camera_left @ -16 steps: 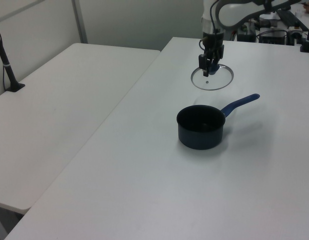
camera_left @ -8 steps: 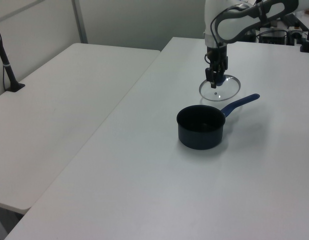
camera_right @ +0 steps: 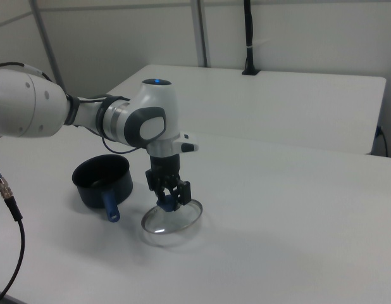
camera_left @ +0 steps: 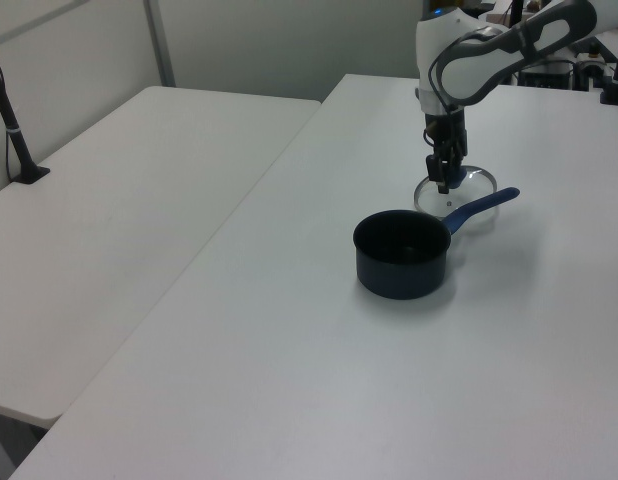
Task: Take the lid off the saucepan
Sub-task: 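Carry the lid beside the saucepan and lower it onto the table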
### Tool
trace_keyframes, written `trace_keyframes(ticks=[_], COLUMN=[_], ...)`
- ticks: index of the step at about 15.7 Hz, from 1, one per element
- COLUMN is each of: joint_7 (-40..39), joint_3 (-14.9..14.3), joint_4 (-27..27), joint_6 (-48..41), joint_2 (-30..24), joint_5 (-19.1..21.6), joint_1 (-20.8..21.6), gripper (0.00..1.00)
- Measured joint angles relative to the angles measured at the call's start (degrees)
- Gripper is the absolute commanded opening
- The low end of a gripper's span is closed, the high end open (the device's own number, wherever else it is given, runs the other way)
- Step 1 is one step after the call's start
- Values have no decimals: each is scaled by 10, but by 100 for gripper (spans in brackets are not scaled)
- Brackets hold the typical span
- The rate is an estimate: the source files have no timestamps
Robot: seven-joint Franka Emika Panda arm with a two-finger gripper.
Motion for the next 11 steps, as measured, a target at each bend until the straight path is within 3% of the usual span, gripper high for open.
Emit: trace_keyframes(ticks=[11], joint_7=[-60], joint_3=[-3], joint_4=[-33], joint_6=[-1], joint_2=[-6], joint_5=[-20], joint_1=[-5], gripper=[54])
